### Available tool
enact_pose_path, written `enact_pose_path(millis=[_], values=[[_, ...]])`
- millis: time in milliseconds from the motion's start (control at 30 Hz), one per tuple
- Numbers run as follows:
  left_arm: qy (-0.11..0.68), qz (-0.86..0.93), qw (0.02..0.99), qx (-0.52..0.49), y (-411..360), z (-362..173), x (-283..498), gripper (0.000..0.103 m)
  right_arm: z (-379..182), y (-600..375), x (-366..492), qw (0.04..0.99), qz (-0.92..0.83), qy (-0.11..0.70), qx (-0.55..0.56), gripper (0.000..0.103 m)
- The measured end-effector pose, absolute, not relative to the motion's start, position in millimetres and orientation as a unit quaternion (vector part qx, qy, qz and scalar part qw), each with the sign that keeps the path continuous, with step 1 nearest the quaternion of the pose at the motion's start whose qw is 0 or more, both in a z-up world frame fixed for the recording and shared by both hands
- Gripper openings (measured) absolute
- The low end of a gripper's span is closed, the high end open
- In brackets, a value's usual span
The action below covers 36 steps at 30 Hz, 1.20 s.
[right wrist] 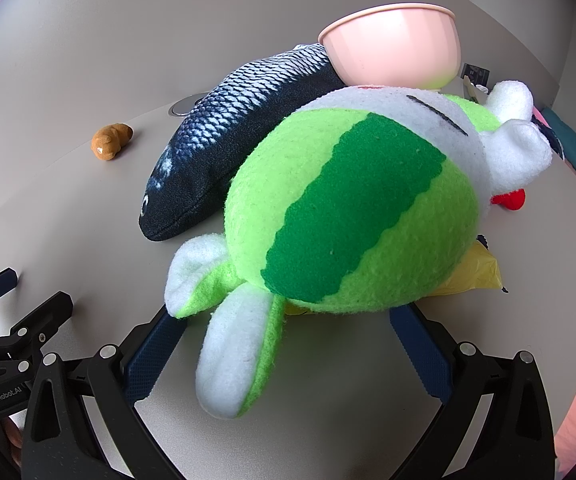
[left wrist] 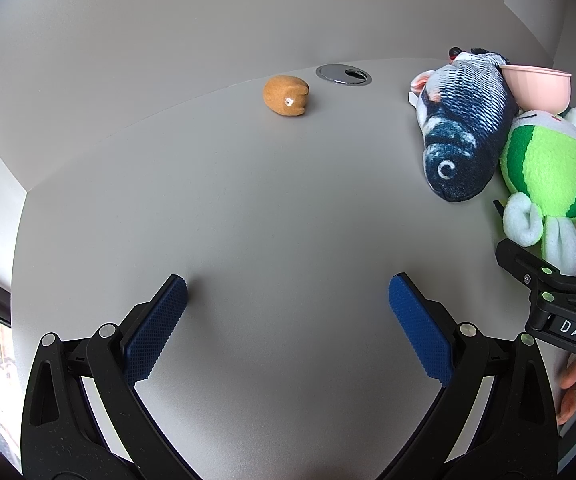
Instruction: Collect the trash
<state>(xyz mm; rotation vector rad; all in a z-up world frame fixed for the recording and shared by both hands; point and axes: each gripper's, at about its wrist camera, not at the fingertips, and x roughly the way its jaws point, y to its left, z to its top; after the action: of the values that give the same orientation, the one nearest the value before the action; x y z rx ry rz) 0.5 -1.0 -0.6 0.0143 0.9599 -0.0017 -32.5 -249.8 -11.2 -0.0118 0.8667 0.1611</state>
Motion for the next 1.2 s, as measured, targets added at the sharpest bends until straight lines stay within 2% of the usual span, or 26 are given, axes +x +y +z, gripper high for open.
enact_pose_path(millis=[333, 500, 900, 1100, 1200], values=[[0.466, -0.023, 0.884, 0.01, -3.7, 2.3, -1.6, 0.097, -11.2, -253.0, -40.3, 0.902, 0.089, 0.423, -0.005, 0.101], [0.445, -0.046, 0.894, 0.027, -16.8, 25.1, -11.3, 0.097, -8.6, -273.6, -59.9, 0.891, 0.128, 0.435, -0.009, 0.101], [0.418, -0.066, 0.905, 0.048, -46.8, 77.5, 20.1, 0.097, 73.6, -331.3, -95.7, 0.915, 0.156, 0.37, -0.028, 0.101], [0.42, -0.051, 0.906, 0.019, -34.6, 90.7, 44.5, 0.097, 117.2, -341.9, -44.0, 0.923, 0.146, 0.356, -0.001, 0.1], [0.419, -0.042, 0.907, 0.017, -29.4, 92.8, 54.5, 0.097, 125.7, -348.7, -17.9, 0.919, 0.139, 0.367, 0.035, 0.093]])
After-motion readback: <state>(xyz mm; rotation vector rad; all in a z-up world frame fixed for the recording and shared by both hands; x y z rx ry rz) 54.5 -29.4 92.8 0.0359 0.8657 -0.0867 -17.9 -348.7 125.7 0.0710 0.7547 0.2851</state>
